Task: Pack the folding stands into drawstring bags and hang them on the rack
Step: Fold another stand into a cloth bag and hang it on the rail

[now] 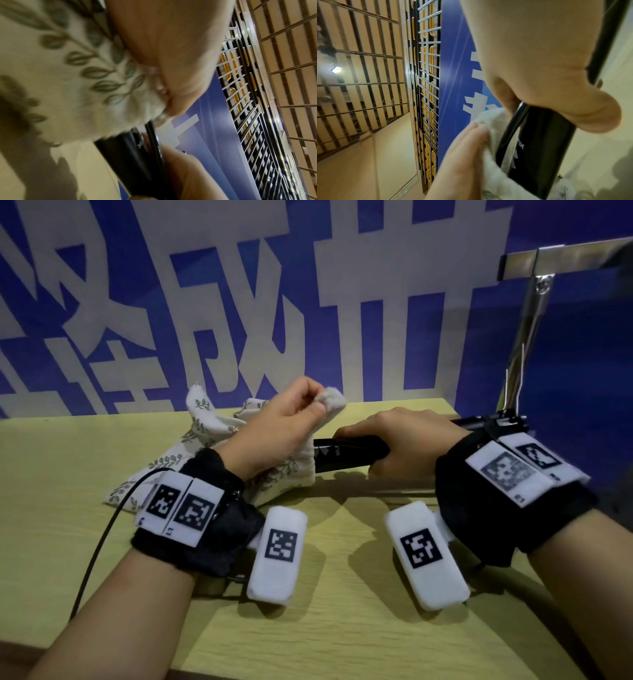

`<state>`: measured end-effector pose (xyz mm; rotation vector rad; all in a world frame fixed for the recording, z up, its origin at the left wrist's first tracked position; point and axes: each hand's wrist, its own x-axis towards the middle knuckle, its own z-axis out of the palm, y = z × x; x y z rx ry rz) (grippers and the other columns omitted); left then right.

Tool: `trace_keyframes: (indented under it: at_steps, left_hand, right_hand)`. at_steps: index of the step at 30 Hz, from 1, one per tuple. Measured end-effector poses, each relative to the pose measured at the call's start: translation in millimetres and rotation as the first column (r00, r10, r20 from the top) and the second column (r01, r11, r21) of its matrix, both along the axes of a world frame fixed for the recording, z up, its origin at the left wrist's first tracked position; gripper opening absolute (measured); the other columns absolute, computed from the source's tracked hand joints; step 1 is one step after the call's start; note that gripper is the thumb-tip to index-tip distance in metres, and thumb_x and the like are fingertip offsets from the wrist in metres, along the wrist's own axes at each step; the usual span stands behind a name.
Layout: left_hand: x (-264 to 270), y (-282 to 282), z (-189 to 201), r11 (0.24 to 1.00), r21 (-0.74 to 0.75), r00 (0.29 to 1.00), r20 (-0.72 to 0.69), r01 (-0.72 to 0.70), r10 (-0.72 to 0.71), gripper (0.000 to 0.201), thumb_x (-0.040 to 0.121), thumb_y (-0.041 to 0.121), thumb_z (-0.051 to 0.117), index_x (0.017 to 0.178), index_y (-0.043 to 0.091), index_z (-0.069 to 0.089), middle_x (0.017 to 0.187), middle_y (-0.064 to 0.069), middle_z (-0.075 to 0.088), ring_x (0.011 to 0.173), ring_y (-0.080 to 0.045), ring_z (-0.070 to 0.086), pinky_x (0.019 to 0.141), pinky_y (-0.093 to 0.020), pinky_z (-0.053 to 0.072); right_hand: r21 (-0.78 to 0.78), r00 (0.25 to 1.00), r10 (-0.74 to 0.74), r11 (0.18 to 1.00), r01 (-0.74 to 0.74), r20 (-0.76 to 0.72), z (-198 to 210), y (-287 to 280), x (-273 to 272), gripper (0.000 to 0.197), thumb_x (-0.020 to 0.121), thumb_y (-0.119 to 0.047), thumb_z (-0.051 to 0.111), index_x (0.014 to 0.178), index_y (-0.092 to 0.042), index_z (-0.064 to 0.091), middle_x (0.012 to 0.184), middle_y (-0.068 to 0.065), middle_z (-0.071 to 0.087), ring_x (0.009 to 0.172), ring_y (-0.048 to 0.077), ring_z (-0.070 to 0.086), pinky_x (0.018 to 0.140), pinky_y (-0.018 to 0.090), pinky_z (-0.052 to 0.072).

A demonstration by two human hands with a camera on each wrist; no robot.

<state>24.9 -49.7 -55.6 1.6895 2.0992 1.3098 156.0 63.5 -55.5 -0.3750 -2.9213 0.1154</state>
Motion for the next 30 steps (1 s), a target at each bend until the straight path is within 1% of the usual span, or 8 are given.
trace_keyframes:
  at_steps: [4,8,11,16,18,21,26,30]
  left_hand:
    - [-14.3,-1.0,-6.8,0.906,-0.406,0.957,-0.289,-0.122,-0.001,0.027,0.085,0.037,0.062,0.103,0.024,0.048,0.087,0.010,0.057,0.077,-0.003,0.054,0.065,-0.020,0.044]
    - [-22.2,-0.9,-11.8,0.830,-0.547,0.965,-0.258,-0.110,-0.042,0.032,0.081,0.041,0.067,0.103,0.024,0.051,0.088,0.010,0.057,0.077,-0.004,0.055,0.063,-0.020,0.041]
    - [-26.2,1.4,-14.9,0.834,-0.536,0.974,-0.225,-0.129,0.006,0.040,0.086,0.059,0.050,0.106,0.025,0.056,0.099,0.007,0.061,0.091,-0.009,0.057,0.081,-0.027,0.046]
    - [-44.0,6.6,-7.3,0.799,-0.490,0.937,-0.203,-0.348,0.284,0.044,0.098,0.045,0.034,0.135,0.022,0.042,0.121,-0.004,0.059,0.098,-0.016,0.059,0.087,-0.030,0.042]
    - [-48.6,16.9,2.3,0.722,-0.531,0.893,-0.325,-0.444,0.310,0.044,0.099,0.036,0.035,0.140,0.022,0.038,0.127,-0.006,0.057,0.096,-0.017,0.059,0.082,-0.028,0.043]
    - [-57.3,42.3,11.4,0.652,-0.502,0.792,-0.549,-0.568,0.267,0.039,0.098,0.027,0.037,0.136,0.025,0.046,0.141,-0.008,0.044,0.126,-0.025,0.044,0.098,-0.036,0.040]
    - [-80.3,69.1,4.3,0.491,-0.828,0.960,-0.191,-0.270,0.207,0.059,0.095,0.021,0.048,0.148,0.027,0.022,0.151,-0.009,0.030,0.133,-0.029,0.037,0.110,-0.042,0.034]
    - [-90.9,72.0,-2.3,0.417,-0.763,0.867,-0.470,-0.494,0.168,0.062,0.092,0.016,0.050,0.147,0.024,0.024,0.143,-0.012,0.042,0.123,-0.030,0.047,0.097,-0.038,0.043]
  right_hand:
    - [-0.051,0.997,-0.075,0.996,0.074,-0.008,-7.1,2.5,-7.4,0.036,0.083,-0.020,0.060,0.117,-0.030,0.058,0.103,-0.005,0.063,0.093,0.018,0.058,0.081,0.036,0.051]
    - [-0.228,0.993,-0.103,0.967,0.115,0.062,-16.7,10.9,-11.0,0.041,0.074,-0.016,0.069,0.113,-0.028,0.062,0.099,-0.005,0.066,0.090,0.015,0.060,0.083,0.035,0.053]
    - [-0.339,0.988,-0.069,0.934,0.112,0.136,-22.9,12.8,-11.6,0.038,0.074,-0.012,0.072,0.111,-0.019,0.063,0.086,-0.007,0.062,0.079,0.010,0.057,0.070,0.023,0.049]
    - [-0.427,0.987,-0.073,0.895,0.129,0.145,-24.5,11.4,-13.6,0.036,0.077,-0.020,0.067,0.113,-0.024,0.062,0.094,-0.005,0.065,0.087,0.016,0.062,0.080,0.032,0.054]
    - [-0.467,0.985,-0.072,0.874,0.137,0.155,-23.7,10.2,-12.9,0.034,0.079,-0.027,0.063,0.113,-0.027,0.062,0.097,-0.005,0.066,0.091,0.017,0.064,0.085,0.036,0.054]
    - [-0.444,0.983,-0.076,0.885,0.143,0.165,-21.9,10.1,-11.3,0.031,0.082,-0.033,0.058,0.113,-0.031,0.061,0.100,-0.006,0.065,0.090,0.015,0.061,0.081,0.030,0.052]
    - [-0.417,0.981,-0.081,0.897,0.148,0.175,-19.9,13.2,-6.6,0.035,0.083,-0.025,0.056,0.116,-0.035,0.060,0.097,-0.006,0.069,0.076,0.012,0.061,0.074,0.028,0.052]
    - [-0.370,0.984,-0.082,0.919,0.137,0.159,-19.2,16.4,-4.1,0.042,0.084,-0.017,0.054,0.121,-0.037,0.058,0.105,-0.004,0.067,0.092,0.018,0.061,0.082,0.033,0.052]
